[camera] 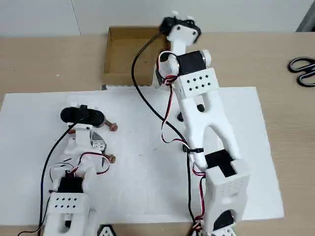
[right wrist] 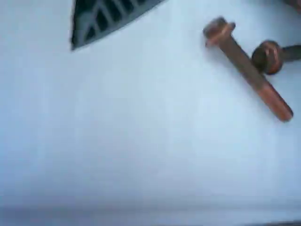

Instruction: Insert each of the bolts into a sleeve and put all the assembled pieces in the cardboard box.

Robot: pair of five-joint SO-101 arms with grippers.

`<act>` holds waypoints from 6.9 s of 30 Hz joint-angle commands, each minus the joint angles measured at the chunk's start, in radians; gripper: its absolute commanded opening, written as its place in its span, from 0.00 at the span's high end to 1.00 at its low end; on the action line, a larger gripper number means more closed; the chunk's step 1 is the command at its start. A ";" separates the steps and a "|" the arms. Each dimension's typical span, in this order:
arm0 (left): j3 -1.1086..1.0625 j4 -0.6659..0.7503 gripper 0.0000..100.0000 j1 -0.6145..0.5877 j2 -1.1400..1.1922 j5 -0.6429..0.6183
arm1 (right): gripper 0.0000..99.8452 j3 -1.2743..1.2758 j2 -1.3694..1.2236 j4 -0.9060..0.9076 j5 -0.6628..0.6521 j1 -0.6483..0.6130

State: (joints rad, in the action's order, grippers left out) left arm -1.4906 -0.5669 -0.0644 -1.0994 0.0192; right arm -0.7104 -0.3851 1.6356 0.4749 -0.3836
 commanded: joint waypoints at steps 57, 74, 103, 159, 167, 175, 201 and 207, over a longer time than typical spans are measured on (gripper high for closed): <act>0.005 0.025 0.99 0.000 -0.011 -0.003 | 1.00 -0.041 -0.331 -0.073 0.264 0.102; 0.005 0.025 0.99 0.000 -0.011 -0.003 | 0.84 -0.041 -0.360 -0.061 0.258 0.096; 0.005 0.025 0.99 0.000 -0.011 -0.003 | 0.88 -0.091 -0.415 -0.068 0.199 0.056; 1.406 -0.881 0.95 -0.083 1.109 0.953 | 1.00 1.194 0.842 -0.214 -0.064 0.522; 1.409 -0.902 0.95 -0.098 1.220 1.140 | 1.00 1.301 0.935 -0.285 -0.066 0.516; 1.411 -0.821 0.91 -0.121 1.332 1.208 | 1.00 1.327 0.944 -0.283 -0.061 0.516; 1.411 -0.661 1.00 -0.092 1.375 1.195 | 1.00 1.289 0.947 -0.272 -0.063 0.481; 1.411 -0.798 1.00 -0.048 1.166 1.180 | 1.00 1.192 1.095 -0.173 -0.068 0.364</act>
State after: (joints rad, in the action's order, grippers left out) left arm -0.1143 -1.3034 -0.1381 0.2156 1.2037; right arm 0.5539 0.6137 1.4300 0.4212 0.0353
